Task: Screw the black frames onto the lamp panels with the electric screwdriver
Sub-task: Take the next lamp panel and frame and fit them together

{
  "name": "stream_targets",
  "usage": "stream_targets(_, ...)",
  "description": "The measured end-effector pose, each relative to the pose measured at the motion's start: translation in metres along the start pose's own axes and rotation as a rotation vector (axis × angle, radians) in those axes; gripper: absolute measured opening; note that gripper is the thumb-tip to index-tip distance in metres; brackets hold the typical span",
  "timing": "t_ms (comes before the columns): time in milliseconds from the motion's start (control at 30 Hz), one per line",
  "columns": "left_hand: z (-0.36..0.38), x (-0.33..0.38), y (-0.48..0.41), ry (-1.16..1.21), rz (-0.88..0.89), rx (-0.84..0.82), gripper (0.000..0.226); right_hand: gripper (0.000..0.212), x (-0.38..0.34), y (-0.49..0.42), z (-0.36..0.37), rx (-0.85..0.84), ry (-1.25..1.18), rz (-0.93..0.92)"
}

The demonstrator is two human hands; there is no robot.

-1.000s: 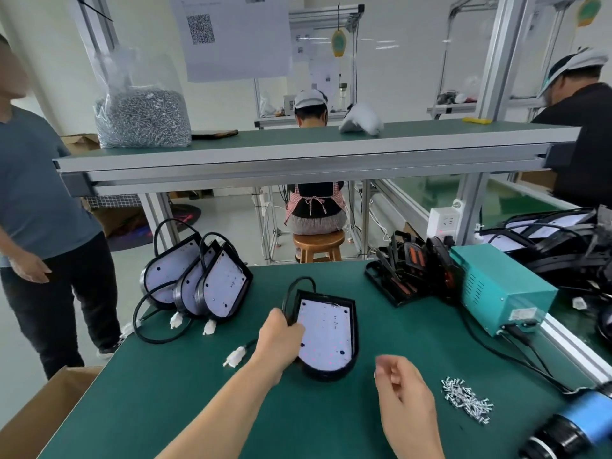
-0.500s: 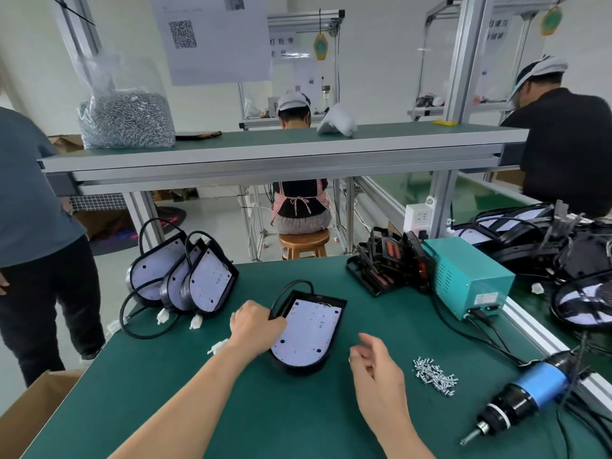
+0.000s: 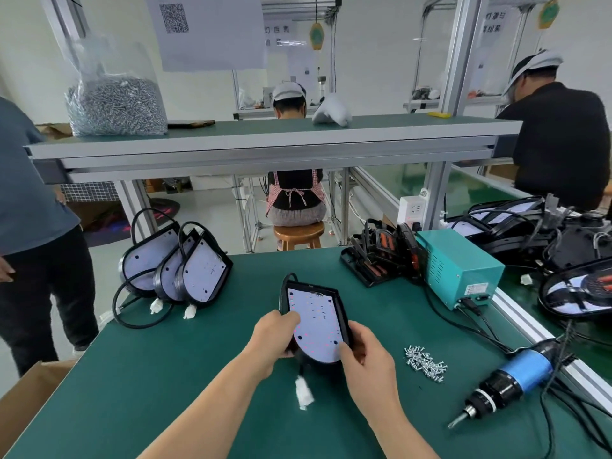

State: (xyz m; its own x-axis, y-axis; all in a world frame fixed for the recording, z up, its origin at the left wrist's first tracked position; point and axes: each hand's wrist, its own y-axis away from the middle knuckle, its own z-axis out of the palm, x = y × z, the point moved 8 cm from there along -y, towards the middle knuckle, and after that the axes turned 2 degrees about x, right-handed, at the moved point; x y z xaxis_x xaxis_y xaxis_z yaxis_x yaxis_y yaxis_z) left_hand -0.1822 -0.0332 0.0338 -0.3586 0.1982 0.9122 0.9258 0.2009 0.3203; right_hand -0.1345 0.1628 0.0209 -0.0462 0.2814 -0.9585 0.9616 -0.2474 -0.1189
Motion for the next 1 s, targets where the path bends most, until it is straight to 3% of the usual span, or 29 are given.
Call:
stream_targets(100,0.021,-0.010,0.018,0.321,-0.091,-0.156,0.017,0.048,-0.002,0.000,-0.005,0.030,0.003,0.003)
stream_targets(267,0.028,-0.032,0.043,0.496,-0.174,-0.252,0.022,0.028,0.000,-0.001,-0.017,0.154,-0.102,0.031)
stream_targets(333,0.022,-0.041,0.048,0.432,-0.167,-0.232,0.019,0.023,-0.002,-0.001,-0.016,0.136,-0.088,0.005)
stream_targets(433,0.001,-0.050,0.051,0.178,-0.134,-0.068,0.017,0.030,-0.004,-0.002,-0.010,0.065,-0.044,-0.043)
stream_targets(500,-0.013,-0.045,0.055,-0.122,-0.065,0.056,0.021,0.033,-0.005,-0.001,-0.008,0.025,-0.023,-0.068)
stream_targets(567,-0.028,-0.035,0.058,-0.568,0.053,0.221,0.037,0.032,-0.006,0.000,-0.005,-0.011,-0.003,-0.085)
stream_targets(600,-0.032,-0.029,0.060,-0.642,0.120,0.294,0.044,0.032,-0.006,0.001,-0.004,-0.023,0.003,-0.093)
stream_targets(700,-0.038,-0.027,0.062,-0.474,0.247,0.349,0.069,0.033,-0.009,0.004,-0.001,-0.053,-0.002,-0.111)
stream_targets(733,-0.039,-0.027,0.061,-0.445,0.271,0.341,0.064,0.033,-0.011,0.006,-0.001,-0.060,-0.001,-0.120)
stream_targets(800,-0.044,-0.023,0.061,-0.494,0.303,0.354,0.025,0.034,-0.014,0.008,0.000,-0.067,-0.007,-0.120)
stream_targets(900,-0.046,-0.025,0.058,-0.514,0.253,0.328,0.040,0.034,-0.012,0.008,-0.001,-0.048,-0.009,-0.073)
stream_targets(1000,-0.046,-0.022,0.055,-0.407,0.242,0.282,0.036,0.041,-0.017,-0.003,-0.011,0.034,0.012,-0.027)
